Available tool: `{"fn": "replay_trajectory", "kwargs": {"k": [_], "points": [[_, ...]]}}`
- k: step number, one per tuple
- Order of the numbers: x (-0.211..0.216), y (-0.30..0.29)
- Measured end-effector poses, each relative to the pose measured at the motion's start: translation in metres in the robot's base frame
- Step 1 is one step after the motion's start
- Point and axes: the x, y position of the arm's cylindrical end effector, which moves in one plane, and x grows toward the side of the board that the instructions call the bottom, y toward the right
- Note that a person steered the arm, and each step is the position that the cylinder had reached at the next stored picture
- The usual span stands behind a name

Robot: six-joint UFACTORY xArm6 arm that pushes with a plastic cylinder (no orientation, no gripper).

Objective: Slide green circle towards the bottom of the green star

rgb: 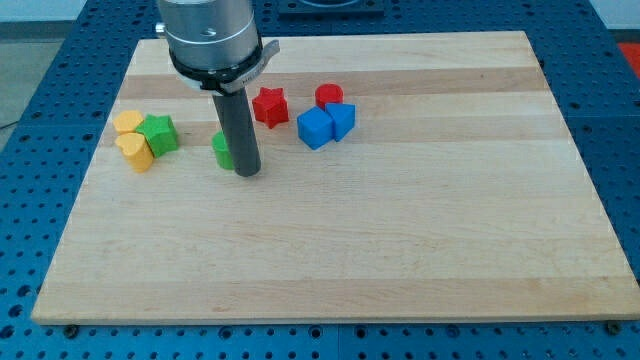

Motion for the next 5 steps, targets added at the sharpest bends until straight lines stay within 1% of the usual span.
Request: {"fn": "replay_trajectory", "kwargs": {"k": [1,2,4,5], "points": [[-0.001,0.069],[-0.011,0.064],[-0.013,-0.038],[-0.012,-0.041]]}}
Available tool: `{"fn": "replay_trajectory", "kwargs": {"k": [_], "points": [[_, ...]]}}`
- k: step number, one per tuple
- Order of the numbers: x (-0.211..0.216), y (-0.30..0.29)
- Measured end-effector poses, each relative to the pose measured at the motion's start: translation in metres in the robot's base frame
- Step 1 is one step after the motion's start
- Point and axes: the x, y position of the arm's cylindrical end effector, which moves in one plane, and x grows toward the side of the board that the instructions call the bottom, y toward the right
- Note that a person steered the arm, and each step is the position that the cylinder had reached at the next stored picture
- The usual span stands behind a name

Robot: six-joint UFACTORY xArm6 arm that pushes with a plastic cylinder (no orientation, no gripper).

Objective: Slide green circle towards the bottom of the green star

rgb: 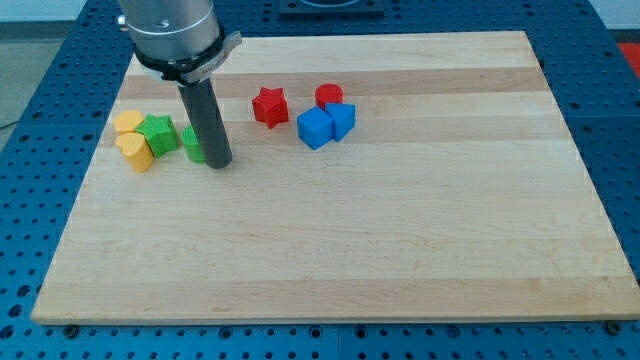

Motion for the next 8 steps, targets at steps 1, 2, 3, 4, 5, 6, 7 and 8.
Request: {"fn": "replay_trajectory", "kwargs": {"k": [1,2,3,4,5,6,7,8], "points": [[-0.015,0.043],[-0.042,0.037],[-0.045,0.005],[-0.032,-0.016],[-0.026,-0.024],[-0.023,-0.019],[-0.015,0.011],[-0.001,-0.005]]}}
